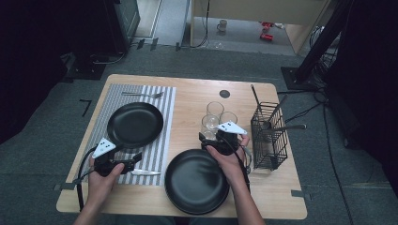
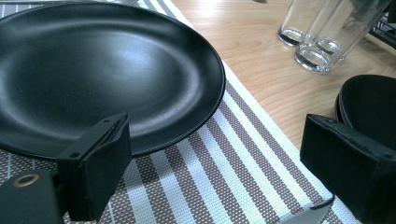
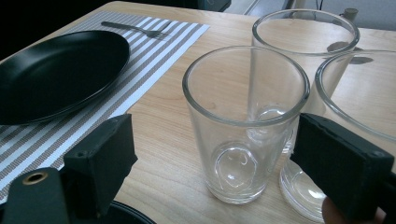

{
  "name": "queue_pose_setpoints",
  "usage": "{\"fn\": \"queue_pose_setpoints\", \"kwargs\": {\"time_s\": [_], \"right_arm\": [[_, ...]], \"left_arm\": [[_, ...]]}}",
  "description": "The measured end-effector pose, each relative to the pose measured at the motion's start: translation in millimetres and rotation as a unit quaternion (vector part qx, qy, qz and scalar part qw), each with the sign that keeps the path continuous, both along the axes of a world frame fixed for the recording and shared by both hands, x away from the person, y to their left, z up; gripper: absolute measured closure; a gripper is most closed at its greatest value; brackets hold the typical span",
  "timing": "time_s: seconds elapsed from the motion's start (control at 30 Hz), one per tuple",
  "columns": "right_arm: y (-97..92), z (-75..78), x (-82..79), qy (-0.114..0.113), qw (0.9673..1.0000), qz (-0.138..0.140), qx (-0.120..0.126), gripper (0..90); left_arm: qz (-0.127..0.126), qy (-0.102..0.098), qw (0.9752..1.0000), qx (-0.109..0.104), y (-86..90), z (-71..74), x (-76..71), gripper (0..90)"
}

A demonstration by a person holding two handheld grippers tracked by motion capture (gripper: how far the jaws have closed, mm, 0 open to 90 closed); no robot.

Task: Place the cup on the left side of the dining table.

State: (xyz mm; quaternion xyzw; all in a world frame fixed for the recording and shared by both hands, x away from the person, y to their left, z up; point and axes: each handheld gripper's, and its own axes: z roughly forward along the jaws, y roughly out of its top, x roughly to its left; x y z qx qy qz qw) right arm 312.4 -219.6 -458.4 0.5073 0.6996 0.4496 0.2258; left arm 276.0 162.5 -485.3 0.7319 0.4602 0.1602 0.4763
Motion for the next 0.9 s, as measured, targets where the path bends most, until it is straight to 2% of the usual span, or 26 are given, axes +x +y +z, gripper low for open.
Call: {"fn": "queue_pose_setpoints", "kwargs": {"time_s": [0.5, 0.9], "right_arm": [[9.6, -0.2, 8.2, -0.002, 1.0000, 0.001, -0.009, 13.2], [28.1, 0.9, 22.1, -0.002, 0.9997, 0.002, -0.025, 13.3]], "left_arm": [[-0.004, 0.000, 1.0000, 0.003, -3.0, -0.4, 1.0, 9.3], [-0.004, 0.000, 1.0000, -0.002, -2.4, 0.2, 1.2, 9.3]]}}
